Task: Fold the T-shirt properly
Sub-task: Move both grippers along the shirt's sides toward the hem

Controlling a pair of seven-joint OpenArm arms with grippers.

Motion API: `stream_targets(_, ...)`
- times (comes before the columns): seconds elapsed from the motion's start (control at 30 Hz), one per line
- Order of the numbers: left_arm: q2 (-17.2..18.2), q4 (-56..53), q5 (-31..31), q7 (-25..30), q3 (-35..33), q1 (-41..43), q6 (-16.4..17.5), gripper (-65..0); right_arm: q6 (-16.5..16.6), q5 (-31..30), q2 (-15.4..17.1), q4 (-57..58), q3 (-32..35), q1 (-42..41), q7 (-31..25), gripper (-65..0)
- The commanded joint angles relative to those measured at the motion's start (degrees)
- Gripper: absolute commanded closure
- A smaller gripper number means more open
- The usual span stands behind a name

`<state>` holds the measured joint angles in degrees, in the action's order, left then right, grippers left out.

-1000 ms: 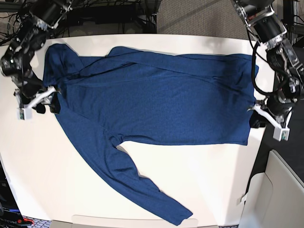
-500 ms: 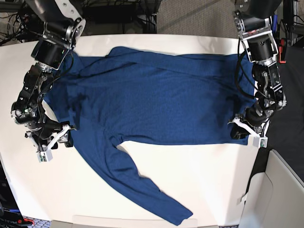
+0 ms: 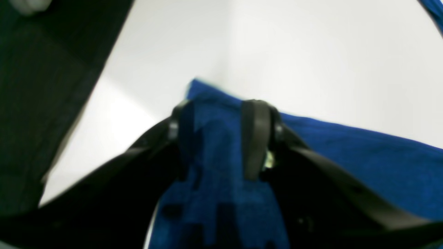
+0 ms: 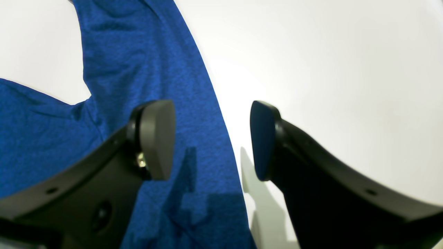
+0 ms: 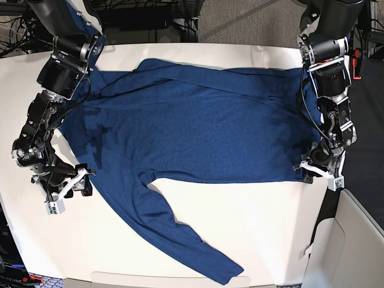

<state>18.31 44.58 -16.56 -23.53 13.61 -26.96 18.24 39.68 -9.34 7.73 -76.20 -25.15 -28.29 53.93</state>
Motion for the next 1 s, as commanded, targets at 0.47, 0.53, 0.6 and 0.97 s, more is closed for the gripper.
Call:
stream_targets(0.47, 1.26, -6.99, -0.63, 2.47, 0.15, -4.20, 0.27, -25.2, 0.32, -1.25, 1.11, -1.29, -0.13, -1.99, -1.49, -34.1)
stream_targets(0.53, 0.46, -7.52, -0.72, 2.47, 0.15, -4.12, 0.27, -25.2, 0.32, -1.25, 1.11, -1.29, -0.13, -1.99, -1.49, -34.1)
stream_targets(0.6, 0.11, -7.70, -0.72, 2.47, 0.15, -4.03, 0.27, -25.2, 0.32, -1.25, 1.11, -1.29, -0.13, -1.99, -1.49, -34.1)
stream_targets(0.97, -1.12, -7.35, -0.63, 1.33, 0.15, -1.48, 0.53, -6.8, 0.32, -1.25, 1.28, -1.38, -0.13, -2.08, -1.49, -34.1)
